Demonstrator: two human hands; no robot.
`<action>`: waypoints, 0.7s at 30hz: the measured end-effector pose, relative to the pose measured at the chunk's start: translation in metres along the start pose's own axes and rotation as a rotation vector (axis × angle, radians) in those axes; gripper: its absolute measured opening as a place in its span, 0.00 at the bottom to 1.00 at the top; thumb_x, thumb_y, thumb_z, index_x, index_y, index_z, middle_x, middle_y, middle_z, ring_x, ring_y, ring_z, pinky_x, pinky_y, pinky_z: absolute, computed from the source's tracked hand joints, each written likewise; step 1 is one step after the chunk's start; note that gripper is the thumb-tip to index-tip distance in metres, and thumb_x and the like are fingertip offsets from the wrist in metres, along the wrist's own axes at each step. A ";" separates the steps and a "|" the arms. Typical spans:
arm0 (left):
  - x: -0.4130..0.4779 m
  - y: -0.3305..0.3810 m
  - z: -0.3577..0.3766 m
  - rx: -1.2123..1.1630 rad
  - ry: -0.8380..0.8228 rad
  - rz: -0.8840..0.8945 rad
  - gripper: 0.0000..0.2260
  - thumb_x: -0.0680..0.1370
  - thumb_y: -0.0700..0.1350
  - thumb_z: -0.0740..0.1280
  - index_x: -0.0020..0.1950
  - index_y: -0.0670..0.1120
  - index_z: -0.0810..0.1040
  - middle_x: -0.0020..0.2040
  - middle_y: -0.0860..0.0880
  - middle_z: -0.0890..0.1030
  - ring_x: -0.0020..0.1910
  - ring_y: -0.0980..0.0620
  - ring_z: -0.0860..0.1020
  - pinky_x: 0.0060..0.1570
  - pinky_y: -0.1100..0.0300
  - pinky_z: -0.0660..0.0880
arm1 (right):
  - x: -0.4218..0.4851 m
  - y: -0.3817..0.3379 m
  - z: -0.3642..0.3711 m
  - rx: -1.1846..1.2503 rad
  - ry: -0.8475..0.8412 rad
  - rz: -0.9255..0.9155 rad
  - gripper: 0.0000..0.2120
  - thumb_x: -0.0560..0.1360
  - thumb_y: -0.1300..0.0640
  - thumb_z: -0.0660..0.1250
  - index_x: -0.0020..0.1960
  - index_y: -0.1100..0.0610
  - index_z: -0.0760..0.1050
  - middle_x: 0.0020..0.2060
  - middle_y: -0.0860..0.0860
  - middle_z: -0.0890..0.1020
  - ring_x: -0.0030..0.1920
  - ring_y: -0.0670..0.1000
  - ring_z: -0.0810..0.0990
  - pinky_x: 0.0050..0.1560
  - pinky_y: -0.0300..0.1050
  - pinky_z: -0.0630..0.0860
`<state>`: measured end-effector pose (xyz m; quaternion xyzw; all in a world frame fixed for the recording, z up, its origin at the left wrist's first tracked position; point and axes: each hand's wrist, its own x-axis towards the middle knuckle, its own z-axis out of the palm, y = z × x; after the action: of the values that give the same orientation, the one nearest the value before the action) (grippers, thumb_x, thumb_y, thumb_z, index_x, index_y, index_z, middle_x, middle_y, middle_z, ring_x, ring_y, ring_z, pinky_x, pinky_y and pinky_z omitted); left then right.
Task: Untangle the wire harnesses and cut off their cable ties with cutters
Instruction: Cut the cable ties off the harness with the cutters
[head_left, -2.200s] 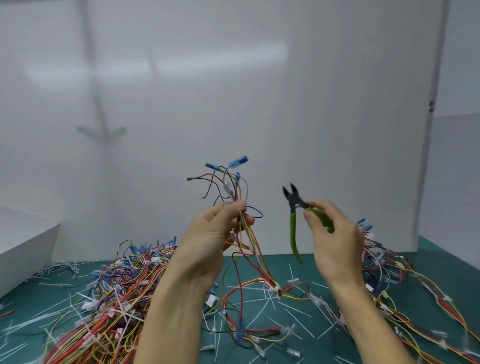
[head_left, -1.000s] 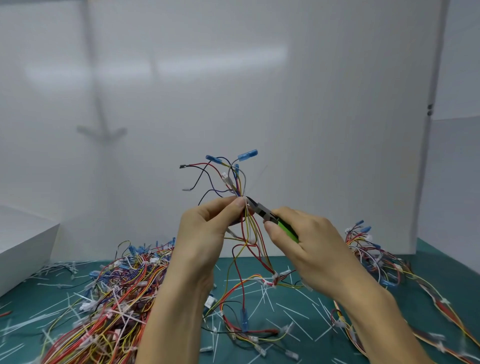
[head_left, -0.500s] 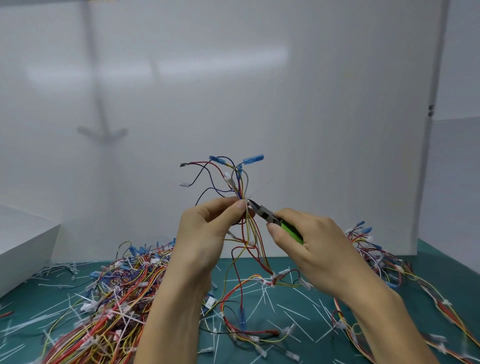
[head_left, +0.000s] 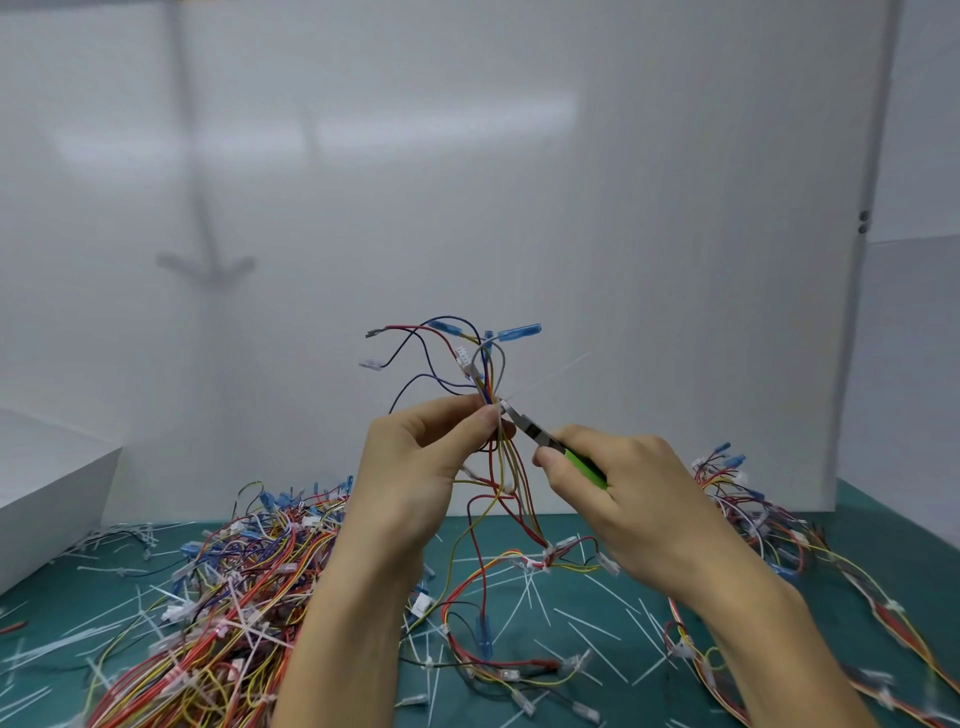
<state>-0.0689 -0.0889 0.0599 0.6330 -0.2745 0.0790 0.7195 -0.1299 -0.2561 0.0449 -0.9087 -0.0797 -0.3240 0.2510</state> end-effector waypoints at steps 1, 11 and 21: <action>0.000 0.001 0.000 -0.002 -0.001 -0.001 0.04 0.76 0.44 0.71 0.45 0.52 0.85 0.40 0.55 0.87 0.43 0.65 0.83 0.36 0.82 0.69 | 0.000 0.000 0.000 0.004 -0.002 0.004 0.18 0.77 0.37 0.53 0.41 0.47 0.73 0.28 0.51 0.73 0.31 0.48 0.70 0.30 0.42 0.60; -0.002 0.002 -0.002 -0.027 -0.008 -0.003 0.06 0.77 0.44 0.70 0.45 0.53 0.86 0.42 0.54 0.87 0.43 0.63 0.83 0.38 0.79 0.71 | 0.000 -0.007 -0.002 0.288 -0.129 0.086 0.21 0.81 0.44 0.56 0.45 0.57 0.80 0.31 0.51 0.80 0.28 0.45 0.74 0.33 0.47 0.72; -0.004 0.006 -0.006 0.012 0.007 -0.052 0.09 0.68 0.57 0.72 0.46 0.57 0.87 0.42 0.53 0.87 0.35 0.61 0.81 0.35 0.67 0.73 | 0.002 -0.018 -0.008 0.721 0.018 0.158 0.20 0.72 0.39 0.65 0.48 0.55 0.81 0.30 0.50 0.77 0.30 0.50 0.74 0.33 0.48 0.74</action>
<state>-0.0730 -0.0814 0.0625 0.6439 -0.2551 0.0640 0.7185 -0.1378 -0.2448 0.0585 -0.7623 -0.1161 -0.2624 0.5802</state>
